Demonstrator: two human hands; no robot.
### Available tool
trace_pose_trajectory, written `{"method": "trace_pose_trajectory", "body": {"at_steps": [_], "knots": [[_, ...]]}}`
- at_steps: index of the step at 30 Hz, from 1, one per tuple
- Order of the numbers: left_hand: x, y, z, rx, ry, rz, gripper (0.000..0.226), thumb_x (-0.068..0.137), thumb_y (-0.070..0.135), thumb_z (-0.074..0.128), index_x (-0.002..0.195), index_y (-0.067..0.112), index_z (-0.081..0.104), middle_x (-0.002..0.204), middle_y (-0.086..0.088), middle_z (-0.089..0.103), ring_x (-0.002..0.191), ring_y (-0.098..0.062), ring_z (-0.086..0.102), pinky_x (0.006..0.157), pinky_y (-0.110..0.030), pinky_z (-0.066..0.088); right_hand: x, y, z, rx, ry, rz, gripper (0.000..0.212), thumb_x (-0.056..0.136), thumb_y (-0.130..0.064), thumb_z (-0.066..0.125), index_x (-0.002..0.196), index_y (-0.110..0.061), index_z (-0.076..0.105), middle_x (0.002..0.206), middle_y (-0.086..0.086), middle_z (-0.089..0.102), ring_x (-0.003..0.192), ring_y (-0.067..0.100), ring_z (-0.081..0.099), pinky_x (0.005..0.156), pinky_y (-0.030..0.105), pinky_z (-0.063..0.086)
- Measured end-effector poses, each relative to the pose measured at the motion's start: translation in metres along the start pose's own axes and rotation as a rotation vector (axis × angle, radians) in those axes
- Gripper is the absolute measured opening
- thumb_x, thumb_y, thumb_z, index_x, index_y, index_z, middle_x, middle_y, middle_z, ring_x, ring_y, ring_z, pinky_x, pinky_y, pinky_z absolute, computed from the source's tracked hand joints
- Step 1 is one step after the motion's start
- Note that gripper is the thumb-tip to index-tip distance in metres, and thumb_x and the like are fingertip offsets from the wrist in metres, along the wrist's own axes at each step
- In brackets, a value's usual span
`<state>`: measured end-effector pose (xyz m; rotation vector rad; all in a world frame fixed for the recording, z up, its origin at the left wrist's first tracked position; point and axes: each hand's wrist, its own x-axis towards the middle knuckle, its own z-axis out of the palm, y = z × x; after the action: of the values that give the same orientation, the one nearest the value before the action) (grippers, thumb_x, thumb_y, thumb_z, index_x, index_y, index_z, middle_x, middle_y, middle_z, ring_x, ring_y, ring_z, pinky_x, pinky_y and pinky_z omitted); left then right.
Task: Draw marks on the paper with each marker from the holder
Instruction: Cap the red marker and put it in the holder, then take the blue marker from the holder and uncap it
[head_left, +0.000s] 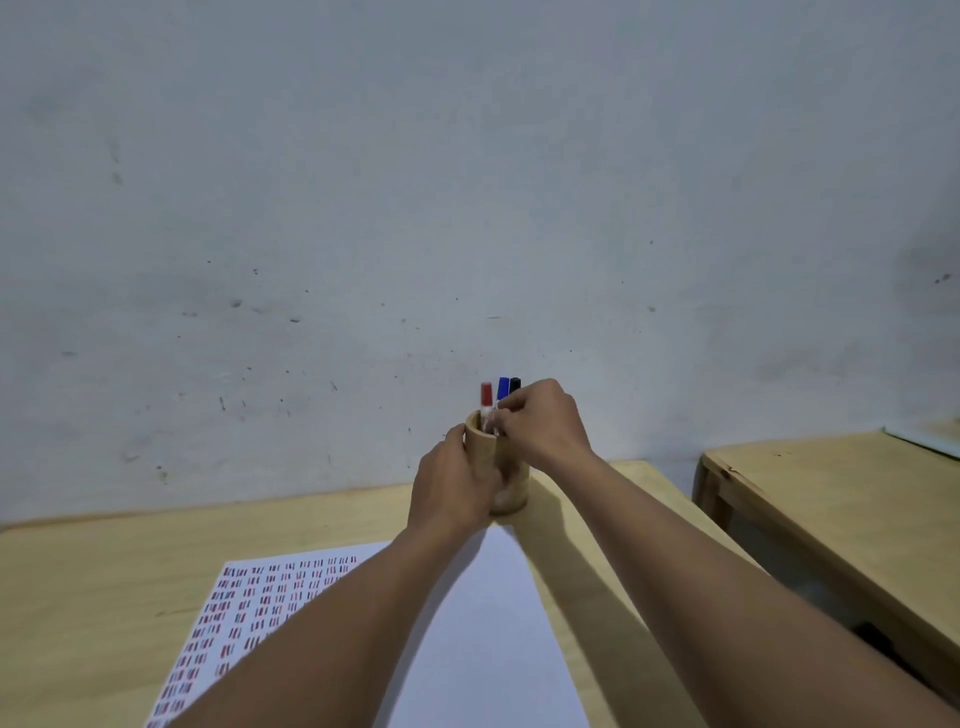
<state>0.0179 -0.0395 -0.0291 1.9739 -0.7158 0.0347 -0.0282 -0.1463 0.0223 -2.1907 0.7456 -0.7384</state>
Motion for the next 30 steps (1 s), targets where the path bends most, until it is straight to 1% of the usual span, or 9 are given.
{"method": "trace_pose_trajectory", "body": {"at_steps": [2, 4, 8, 14, 16, 21, 25, 27, 30], "knots": [[-0.001, 0.001, 0.0, -0.001, -0.007, -0.016, 0.04, 0.088, 0.05, 0.046, 0.114, 0.024, 0.06, 0.104, 0.003, 0.07, 0.092, -0.019, 0.067, 0.08, -0.039, 0.057, -0.001, 0.0, -0.003, -0.018, 0.066, -0.02, 0.014, 0.084, -0.013, 0.06, 0.09, -0.014, 0.073, 0.086, 0.002, 0.069, 0.078, 0.023, 0.063, 0.063, 0.03, 0.047], [-0.002, 0.001, -0.001, 0.003, -0.005, -0.029, 0.032, 0.087, 0.04, 0.053, 0.114, 0.023, 0.06, 0.104, 0.002, 0.07, 0.092, -0.02, 0.067, 0.08, -0.04, 0.058, -0.001, -0.001, -0.006, -0.107, 0.128, -0.089, 0.024, 0.084, -0.011, 0.056, 0.105, -0.021, 0.064, 0.097, 0.0, 0.064, 0.08, 0.022, 0.062, 0.059, 0.03, 0.041], [0.003, -0.008, 0.001, 0.002, -0.018, -0.041, 0.037, 0.082, 0.033, 0.061, 0.118, 0.022, 0.059, 0.104, 0.001, 0.07, 0.093, -0.02, 0.068, 0.081, -0.042, 0.058, 0.01, 0.0, 0.003, -0.338, 0.08, -0.218, 0.038, 0.088, -0.017, 0.053, 0.125, -0.027, 0.056, 0.109, 0.003, 0.053, 0.078, 0.027, 0.056, 0.064, 0.032, 0.038], [0.004, -0.009, 0.003, 0.006, -0.021, -0.026, 0.044, 0.078, 0.031, 0.073, 0.119, 0.022, 0.059, 0.106, 0.001, 0.07, 0.096, -0.02, 0.068, 0.082, -0.041, 0.058, 0.013, -0.009, 0.004, -0.52, 0.088, -0.255, 0.016, 0.088, -0.026, 0.057, 0.099, -0.016, 0.063, 0.101, 0.007, 0.05, 0.063, 0.029, 0.052, 0.065, 0.034, 0.046], [0.005, -0.009, 0.004, 0.009, -0.021, -0.018, 0.045, 0.079, 0.032, 0.073, 0.12, 0.022, 0.059, 0.107, 0.001, 0.07, 0.097, -0.02, 0.068, 0.083, -0.041, 0.057, 0.014, -0.01, 0.004, -0.554, 0.089, -0.257, 0.016, 0.088, -0.025, 0.059, 0.1, -0.016, 0.064, 0.103, 0.008, 0.05, 0.062, 0.027, 0.05, 0.065, 0.034, 0.047], [0.005, -0.01, 0.004, 0.008, -0.017, -0.014, 0.045, 0.079, 0.029, 0.073, 0.121, 0.023, 0.058, 0.107, 0.001, 0.07, 0.096, -0.021, 0.069, 0.083, -0.042, 0.058, 0.011, -0.011, 0.003, -0.476, 0.1, -0.273, 0.029, 0.089, -0.025, 0.06, 0.117, -0.017, 0.055, 0.11, 0.008, 0.05, 0.075, 0.029, 0.057, 0.07, 0.037, 0.052], [0.005, -0.01, 0.006, 0.006, -0.009, -0.016, 0.039, 0.082, 0.026, 0.069, 0.119, 0.023, 0.058, 0.107, 0.0, 0.071, 0.095, -0.021, 0.069, 0.083, -0.043, 0.059, 0.007, -0.004, 0.005, -0.378, 0.089, -0.292, 0.024, 0.087, -0.022, 0.06, 0.107, -0.026, 0.047, 0.099, 0.002, 0.052, 0.073, 0.026, 0.058, 0.063, 0.034, 0.045], [0.004, -0.01, 0.006, 0.014, -0.003, -0.014, 0.037, 0.084, 0.025, 0.067, 0.12, 0.022, 0.058, 0.106, -0.001, 0.071, 0.095, -0.021, 0.069, 0.082, -0.043, 0.059, 0.006, -0.001, 0.007, -0.31, 0.076, -0.269, 0.029, 0.086, -0.018, 0.064, 0.103, -0.028, 0.042, 0.091, 0.0, 0.058, 0.072, 0.024, 0.058, 0.058, 0.034, 0.042], [0.004, -0.01, 0.007, 0.026, -0.009, -0.008, 0.042, 0.085, 0.02, 0.063, 0.126, 0.023, 0.055, 0.11, -0.001, 0.07, 0.098, -0.021, 0.068, 0.083, -0.042, 0.059, 0.007, 0.002, 0.009, -0.088, 0.038, -0.119, 0.034, 0.084, -0.02, 0.071, 0.107, -0.027, 0.047, 0.089, -0.001, 0.066, 0.079, 0.021, 0.064, 0.064, 0.035, 0.05]]}}
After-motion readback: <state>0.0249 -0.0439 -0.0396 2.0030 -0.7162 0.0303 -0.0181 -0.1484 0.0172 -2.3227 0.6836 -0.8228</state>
